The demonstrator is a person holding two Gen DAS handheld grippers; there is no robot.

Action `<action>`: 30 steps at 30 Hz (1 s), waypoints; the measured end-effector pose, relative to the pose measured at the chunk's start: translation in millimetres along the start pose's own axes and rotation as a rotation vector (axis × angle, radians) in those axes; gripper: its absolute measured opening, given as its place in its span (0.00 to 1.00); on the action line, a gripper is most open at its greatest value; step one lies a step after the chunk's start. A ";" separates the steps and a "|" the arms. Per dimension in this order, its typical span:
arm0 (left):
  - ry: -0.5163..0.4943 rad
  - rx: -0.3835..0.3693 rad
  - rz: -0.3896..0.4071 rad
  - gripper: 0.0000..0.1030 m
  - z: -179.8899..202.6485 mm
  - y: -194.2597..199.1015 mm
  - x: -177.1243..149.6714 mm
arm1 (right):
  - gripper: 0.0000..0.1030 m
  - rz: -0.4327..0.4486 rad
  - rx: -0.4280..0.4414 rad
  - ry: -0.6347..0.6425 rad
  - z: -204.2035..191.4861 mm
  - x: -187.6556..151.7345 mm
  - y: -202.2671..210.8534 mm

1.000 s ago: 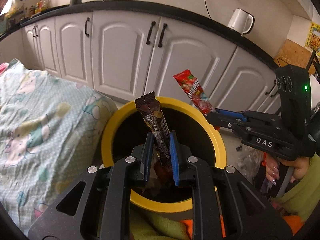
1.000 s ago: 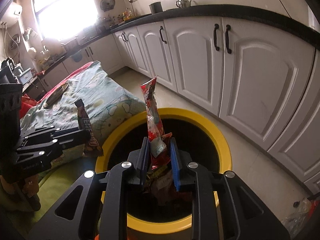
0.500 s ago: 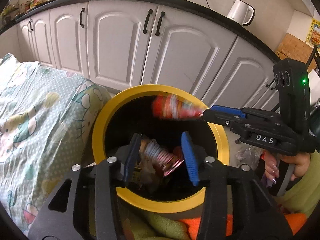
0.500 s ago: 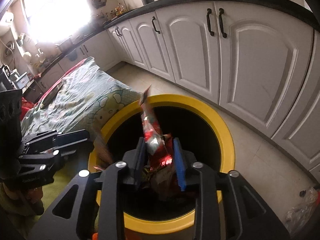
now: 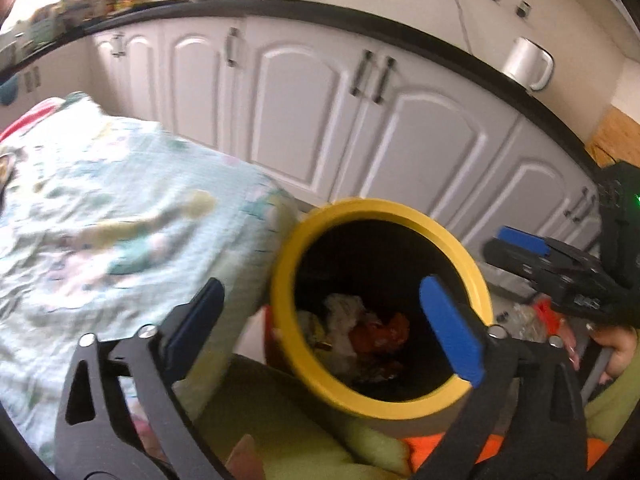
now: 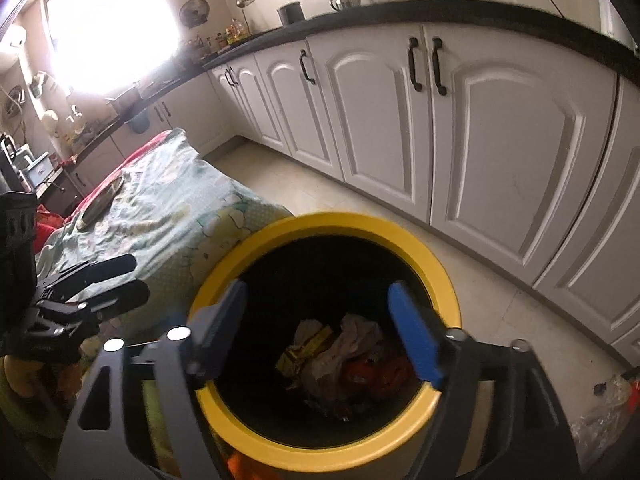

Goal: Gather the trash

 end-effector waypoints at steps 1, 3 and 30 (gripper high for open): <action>0.018 0.017 0.005 0.89 -7.8 5.6 -0.4 | 0.83 0.006 0.001 0.009 -5.4 1.5 1.7; 0.046 0.052 0.006 0.89 -22.4 15.2 -1.7 | 0.87 0.019 0.004 0.035 -20.8 3.3 5.4; 0.122 0.368 0.193 0.89 -99.0 166.5 -45.5 | 0.94 0.261 0.003 0.227 -183.9 -32.5 41.9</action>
Point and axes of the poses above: each gripper's, at about its wrist camera, not at the fingertips, and y roughly against the way its jaws point, z to its right, x to its top, the point moved 3 cm from there along -y, roughly the way its jaws point, and after that the axes turned 12 degrees about -y, right-handed, at the moved point
